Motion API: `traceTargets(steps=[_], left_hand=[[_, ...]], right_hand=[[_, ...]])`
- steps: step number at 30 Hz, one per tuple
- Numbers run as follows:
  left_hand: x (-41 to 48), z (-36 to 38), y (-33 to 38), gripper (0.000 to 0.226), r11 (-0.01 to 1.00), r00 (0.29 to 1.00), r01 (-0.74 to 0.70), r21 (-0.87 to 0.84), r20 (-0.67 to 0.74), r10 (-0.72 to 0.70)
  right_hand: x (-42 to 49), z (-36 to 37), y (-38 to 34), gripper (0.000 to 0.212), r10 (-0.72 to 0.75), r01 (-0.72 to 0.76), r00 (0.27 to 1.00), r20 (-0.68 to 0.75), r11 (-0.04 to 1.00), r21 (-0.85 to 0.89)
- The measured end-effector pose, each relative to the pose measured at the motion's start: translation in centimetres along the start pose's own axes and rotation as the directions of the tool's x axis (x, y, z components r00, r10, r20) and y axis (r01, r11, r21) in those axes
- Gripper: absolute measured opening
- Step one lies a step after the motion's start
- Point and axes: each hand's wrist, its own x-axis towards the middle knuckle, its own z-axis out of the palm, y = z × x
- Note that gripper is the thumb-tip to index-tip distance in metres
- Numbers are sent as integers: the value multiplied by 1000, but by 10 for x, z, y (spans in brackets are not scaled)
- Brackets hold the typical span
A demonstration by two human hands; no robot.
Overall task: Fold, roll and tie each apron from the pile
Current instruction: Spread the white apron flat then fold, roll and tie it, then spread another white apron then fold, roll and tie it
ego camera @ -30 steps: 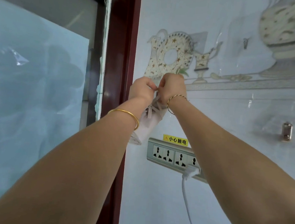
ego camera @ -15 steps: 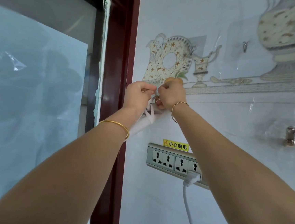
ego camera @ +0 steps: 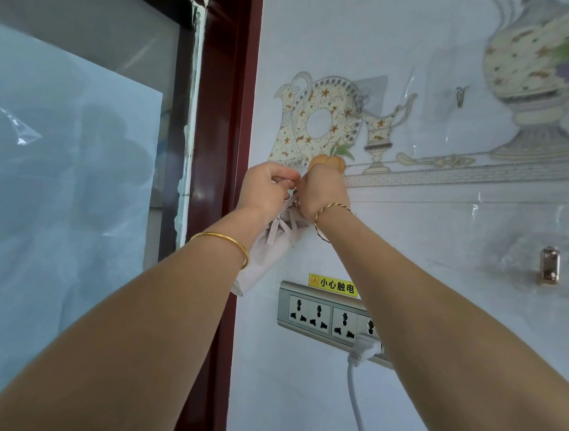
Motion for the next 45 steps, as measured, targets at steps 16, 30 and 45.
traceTargets(steps=[16, 30, 45], left_hand=[[-11, 9, -20, 22, 968, 968, 249, 22, 20, -249], [-131, -103, -52, 14, 867, 891, 454, 207, -77, -448], [-587, -451, -50, 32, -15, 255, 931, 365, -680, -687]], right_hand=[[-30, -5, -5, 20, 39, -26, 996, 81, 987, -156], [-149, 38, -77, 18, -136, 108, 980, 143, 977, 185], [-556, 153, -324, 28, -608, 122, 190, 771, 794, 596]])
